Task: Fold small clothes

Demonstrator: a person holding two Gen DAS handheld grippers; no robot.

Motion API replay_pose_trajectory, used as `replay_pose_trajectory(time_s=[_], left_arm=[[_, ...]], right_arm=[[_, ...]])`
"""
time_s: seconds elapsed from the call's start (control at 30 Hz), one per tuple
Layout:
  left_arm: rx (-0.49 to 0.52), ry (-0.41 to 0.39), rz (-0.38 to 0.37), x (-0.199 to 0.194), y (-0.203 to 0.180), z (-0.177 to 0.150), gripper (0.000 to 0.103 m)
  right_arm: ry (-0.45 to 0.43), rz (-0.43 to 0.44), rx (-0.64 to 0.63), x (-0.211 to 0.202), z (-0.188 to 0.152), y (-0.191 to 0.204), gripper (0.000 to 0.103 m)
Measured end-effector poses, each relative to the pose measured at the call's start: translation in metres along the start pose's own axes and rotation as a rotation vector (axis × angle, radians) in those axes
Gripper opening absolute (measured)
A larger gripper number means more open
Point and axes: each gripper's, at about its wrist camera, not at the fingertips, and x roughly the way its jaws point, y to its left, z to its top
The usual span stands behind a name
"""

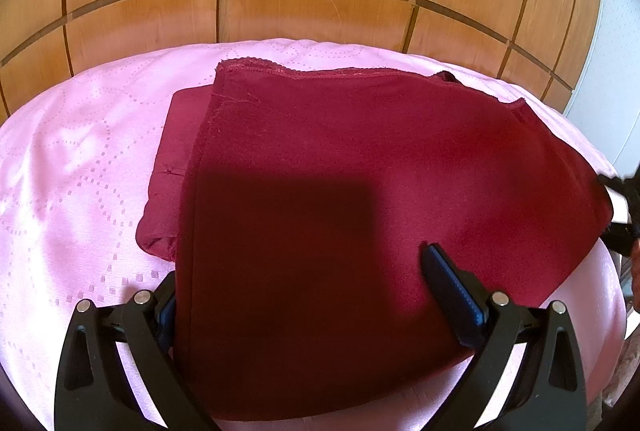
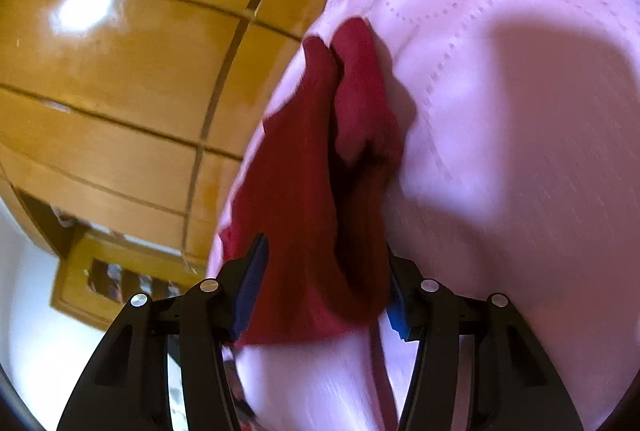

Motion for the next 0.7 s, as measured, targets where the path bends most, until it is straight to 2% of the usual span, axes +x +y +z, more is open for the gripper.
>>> replay_pose_trajectory(time_s=[0.07,0.23,0.3,0.33,0.4,0.47,0.6,0.7], left_arm=[[-0.001,0.0,0.002,0.0,0.0,0.0,0.101],[-0.002,-0.003,0.0,0.0,0.0,0.0,0.101],[-0.003,-0.004,-0.001,0.0,0.0,0.0,0.101],[-0.004,-0.005,-0.001,0.0,0.0,0.0,0.101],[-0.004,-0.005,-0.001,0.0,0.0,0.0,0.101],[-0.005,-0.004,-0.001,0.0,-0.001,0.0,0.101],[-0.033,-0.016,0.01,-0.007,0.0,0.003,0.101],[-0.081,-0.058,0.026,-0.021,0.008,0.008,0.101]], right_arm=[[-0.034,0.033,0.035,0.011,0.011,0.0,0.058],[-0.103,0.033,0.075,0.022,0.021,-0.001,0.056],[-0.122,-0.001,0.053,0.02,0.016,-0.001,0.042],[-0.127,-0.023,0.052,0.018,0.014,-0.004,0.03],[-0.135,-0.018,0.079,0.016,0.014,-0.011,0.025],[-0.155,0.017,0.111,0.012,0.012,-0.015,0.025],[-0.17,0.0,0.118,0.013,0.011,-0.006,0.025],[-0.192,0.015,0.128,0.007,0.009,0.001,0.025]])
